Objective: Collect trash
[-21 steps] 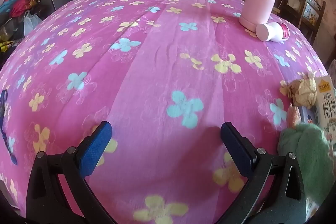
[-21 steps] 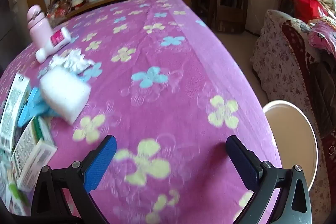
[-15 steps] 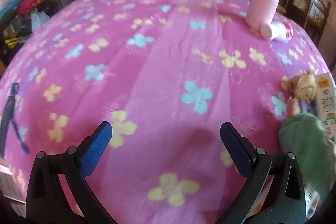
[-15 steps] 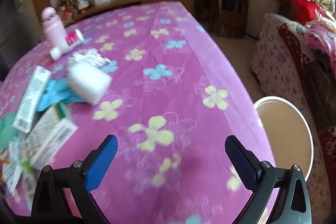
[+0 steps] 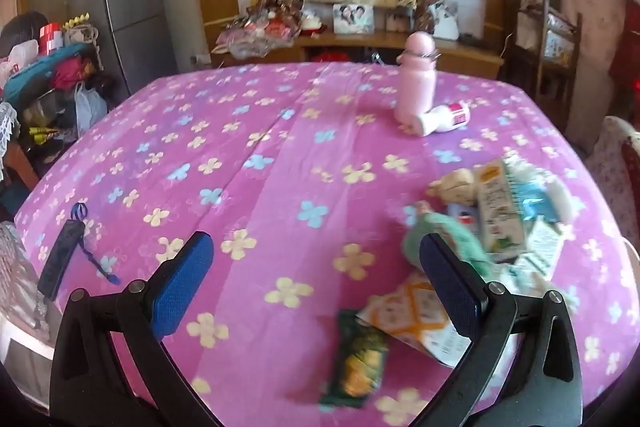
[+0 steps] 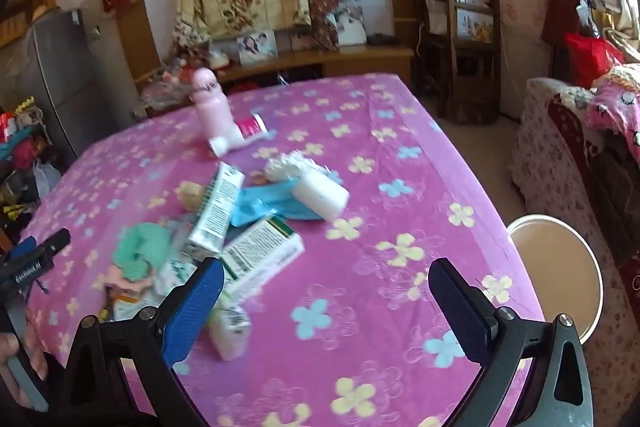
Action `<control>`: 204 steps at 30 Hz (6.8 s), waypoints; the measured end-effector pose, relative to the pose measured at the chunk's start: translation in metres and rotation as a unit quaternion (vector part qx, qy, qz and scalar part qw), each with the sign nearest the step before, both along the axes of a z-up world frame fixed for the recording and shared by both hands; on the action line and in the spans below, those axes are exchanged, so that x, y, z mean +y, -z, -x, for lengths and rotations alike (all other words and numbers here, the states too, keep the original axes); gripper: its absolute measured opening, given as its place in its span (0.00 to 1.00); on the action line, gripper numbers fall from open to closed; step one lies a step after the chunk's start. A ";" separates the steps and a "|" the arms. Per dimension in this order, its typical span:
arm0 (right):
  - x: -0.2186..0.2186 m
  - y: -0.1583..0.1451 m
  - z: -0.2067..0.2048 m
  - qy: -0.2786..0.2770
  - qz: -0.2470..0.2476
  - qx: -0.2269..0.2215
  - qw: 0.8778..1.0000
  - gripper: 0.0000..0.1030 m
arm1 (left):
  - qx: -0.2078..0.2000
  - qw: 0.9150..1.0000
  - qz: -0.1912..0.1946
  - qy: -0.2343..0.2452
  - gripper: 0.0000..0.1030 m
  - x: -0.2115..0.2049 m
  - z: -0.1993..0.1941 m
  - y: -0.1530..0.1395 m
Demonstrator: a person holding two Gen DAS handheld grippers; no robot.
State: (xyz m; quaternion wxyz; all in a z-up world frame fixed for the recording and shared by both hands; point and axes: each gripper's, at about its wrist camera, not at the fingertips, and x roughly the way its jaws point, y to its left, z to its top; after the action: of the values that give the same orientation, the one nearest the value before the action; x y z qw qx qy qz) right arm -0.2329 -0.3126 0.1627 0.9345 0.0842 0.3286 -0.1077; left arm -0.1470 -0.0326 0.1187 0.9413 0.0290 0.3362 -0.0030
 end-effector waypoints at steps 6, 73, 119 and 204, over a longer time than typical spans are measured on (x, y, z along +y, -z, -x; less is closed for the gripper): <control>0.014 -0.017 0.018 0.003 0.016 -0.031 0.999 0.99 | -0.035 0.999 0.005 0.020 0.99 -0.018 0.032 -0.017; 0.034 -0.052 0.045 0.018 0.067 -0.105 0.992 0.99 | -0.117 0.991 0.039 0.057 0.99 -0.048 0.085 -0.051; 0.034 -0.043 0.042 0.009 0.067 -0.088 0.994 0.99 | -0.110 0.992 0.038 0.057 0.99 -0.048 0.087 -0.047; 0.044 0.048 -0.016 -0.119 -0.040 0.048 0.991 0.84 | 0.055 0.993 0.058 0.091 0.99 -0.021 0.010 -0.014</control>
State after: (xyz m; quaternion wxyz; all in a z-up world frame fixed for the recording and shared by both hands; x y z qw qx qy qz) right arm -0.2174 -0.2687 0.1150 0.9195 0.0767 0.3852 0.0132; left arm -0.1571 -0.0540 0.1332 0.9172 0.0047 0.3832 -0.1093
